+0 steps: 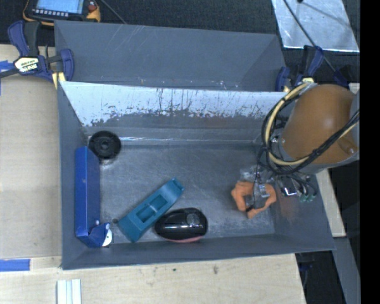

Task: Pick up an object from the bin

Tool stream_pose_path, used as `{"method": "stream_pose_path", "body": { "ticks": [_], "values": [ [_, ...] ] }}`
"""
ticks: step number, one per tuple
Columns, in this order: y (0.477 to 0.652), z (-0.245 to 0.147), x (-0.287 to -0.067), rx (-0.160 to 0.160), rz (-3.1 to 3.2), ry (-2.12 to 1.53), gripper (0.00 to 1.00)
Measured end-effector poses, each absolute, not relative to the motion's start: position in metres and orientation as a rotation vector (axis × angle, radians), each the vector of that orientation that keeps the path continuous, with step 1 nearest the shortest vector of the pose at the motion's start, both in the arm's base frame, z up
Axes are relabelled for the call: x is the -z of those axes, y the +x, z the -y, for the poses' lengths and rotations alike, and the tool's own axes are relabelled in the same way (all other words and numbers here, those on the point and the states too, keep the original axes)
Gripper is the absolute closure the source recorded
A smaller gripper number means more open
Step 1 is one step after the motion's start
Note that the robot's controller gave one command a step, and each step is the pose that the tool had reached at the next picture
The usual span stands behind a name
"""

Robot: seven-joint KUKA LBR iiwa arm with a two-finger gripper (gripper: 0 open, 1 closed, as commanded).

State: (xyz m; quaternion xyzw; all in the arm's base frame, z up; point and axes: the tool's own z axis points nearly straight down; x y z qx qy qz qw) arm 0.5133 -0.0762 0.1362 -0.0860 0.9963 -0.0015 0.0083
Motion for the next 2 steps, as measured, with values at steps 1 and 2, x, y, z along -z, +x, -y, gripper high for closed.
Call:
{"method": "stream_pose_path", "body": {
  "ticks": [1, 2],
  "values": [
    [0.509, 0.073, -0.153, -0.003, -3.140, -0.258, 1.00],
    [0.520, 0.082, -0.224, -0.001, -3.131, -0.257, 1.00]
  ]
}}
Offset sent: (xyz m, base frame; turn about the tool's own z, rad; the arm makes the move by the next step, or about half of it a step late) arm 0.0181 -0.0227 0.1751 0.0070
